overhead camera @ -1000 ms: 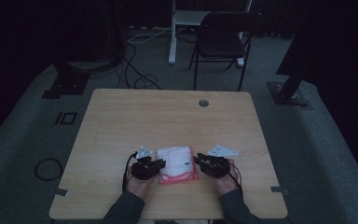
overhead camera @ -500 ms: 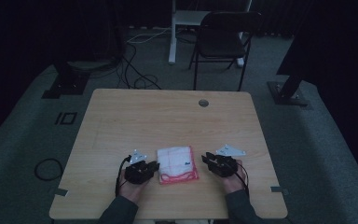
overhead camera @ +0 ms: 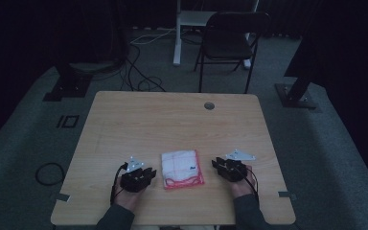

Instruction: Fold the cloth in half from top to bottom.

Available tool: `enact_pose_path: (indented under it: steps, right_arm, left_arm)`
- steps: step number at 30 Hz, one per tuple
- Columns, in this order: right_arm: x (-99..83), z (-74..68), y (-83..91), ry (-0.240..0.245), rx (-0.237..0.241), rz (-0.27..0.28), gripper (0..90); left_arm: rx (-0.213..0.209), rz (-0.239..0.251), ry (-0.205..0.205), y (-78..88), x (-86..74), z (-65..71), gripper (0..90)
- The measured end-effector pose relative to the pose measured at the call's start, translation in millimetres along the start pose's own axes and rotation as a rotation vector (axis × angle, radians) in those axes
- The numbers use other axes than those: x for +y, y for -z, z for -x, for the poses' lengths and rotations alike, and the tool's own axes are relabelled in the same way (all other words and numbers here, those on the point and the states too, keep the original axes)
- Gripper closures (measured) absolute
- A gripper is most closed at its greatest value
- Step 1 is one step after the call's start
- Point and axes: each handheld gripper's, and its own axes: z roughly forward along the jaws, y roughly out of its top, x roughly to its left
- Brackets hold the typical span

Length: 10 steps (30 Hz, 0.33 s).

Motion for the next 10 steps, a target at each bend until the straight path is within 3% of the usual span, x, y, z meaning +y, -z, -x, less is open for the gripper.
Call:
enact_pose_path:
  steps: [10]
  right_arm:
    - [-1.8,4.9,-2.5,-0.011,-0.012,-0.010,70.9]
  left_arm:
    - [0.043,0.003,-0.003,9.3,-4.4,-8.2,70.2]
